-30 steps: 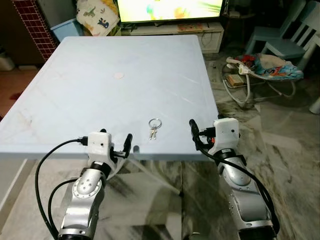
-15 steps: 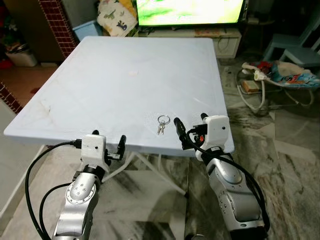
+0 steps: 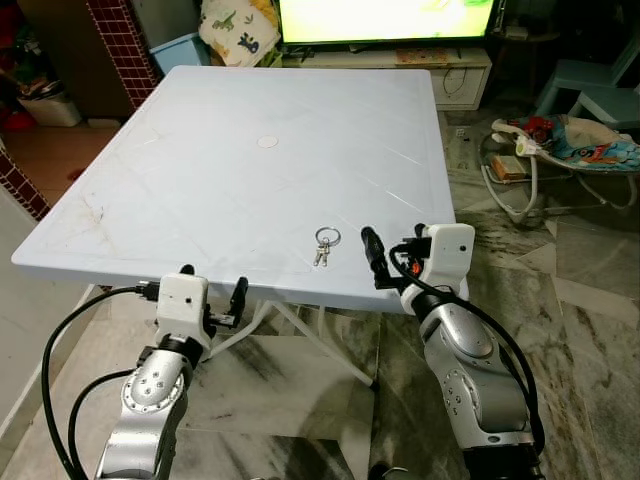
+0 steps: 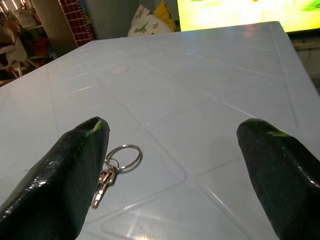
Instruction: Hang keys on a hook
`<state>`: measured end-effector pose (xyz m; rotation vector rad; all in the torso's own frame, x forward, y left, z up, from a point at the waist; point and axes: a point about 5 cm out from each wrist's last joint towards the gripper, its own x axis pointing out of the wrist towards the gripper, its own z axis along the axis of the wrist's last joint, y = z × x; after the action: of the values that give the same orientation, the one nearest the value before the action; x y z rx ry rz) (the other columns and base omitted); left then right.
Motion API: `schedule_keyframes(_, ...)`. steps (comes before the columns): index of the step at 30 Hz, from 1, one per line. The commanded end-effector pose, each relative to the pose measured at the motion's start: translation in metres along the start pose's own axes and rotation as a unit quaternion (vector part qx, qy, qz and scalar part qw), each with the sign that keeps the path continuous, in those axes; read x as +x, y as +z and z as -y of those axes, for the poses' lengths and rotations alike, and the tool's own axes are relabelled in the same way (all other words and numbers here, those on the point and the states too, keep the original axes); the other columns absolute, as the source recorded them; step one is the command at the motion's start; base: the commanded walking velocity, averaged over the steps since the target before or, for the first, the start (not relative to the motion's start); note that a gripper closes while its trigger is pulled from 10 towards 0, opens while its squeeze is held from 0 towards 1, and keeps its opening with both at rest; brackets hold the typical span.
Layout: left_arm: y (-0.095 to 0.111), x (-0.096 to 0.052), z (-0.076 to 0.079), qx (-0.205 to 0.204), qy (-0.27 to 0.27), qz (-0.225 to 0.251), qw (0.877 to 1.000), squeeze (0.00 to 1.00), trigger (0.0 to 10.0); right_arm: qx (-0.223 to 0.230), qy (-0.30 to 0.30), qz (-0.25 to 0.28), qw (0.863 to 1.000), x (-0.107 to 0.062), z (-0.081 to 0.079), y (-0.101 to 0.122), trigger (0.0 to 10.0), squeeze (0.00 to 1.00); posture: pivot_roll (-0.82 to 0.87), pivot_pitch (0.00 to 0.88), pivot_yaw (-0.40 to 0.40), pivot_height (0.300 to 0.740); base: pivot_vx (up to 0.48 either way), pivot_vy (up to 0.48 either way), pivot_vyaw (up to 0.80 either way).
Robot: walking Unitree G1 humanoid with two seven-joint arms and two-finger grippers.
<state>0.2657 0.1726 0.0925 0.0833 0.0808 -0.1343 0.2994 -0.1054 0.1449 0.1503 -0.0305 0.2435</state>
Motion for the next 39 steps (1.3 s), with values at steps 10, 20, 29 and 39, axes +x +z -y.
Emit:
schedule_keyframes(10,0.0,-0.001,0.0,0.002,0.002,-0.002,1.0,0.0,10.0,0.01,0.019,-0.001,1.0,0.005,-0.009,0.004,10.0,0.0,0.03,0.101,0.063,0.74,0.0,0.0,0.0)
schedule_keyframes(20,0.001,-0.001,-0.002,0.006,0.001,-0.005,1.0,0.0,10.0,0.057,0.027,-0.035,0.997,0.01,-0.023,-0.002,10.0,0.0,0.03,0.108,0.073,0.74,0.0,0.0,0.0)
schedule_keyframes(29,0.002,0.0,-0.003,0.008,0.0,-0.006,1.0,0.0,10.0,0.016,0.008,-0.085,0.996,0.021,-0.022,-0.015,10.0,0.0,0.04,0.114,0.081,0.74,0.0,0.0,0.0)
schedule_keyframes(39,0.003,0.001,0.0,0.005,-0.005,-0.006,1.0,0.0,10.0,-0.012,-0.021,-0.1,0.995,0.04,-0.003,-0.022,9.6,0.0,0.04,0.111,0.084,0.74,0.0,0.0,0.0)
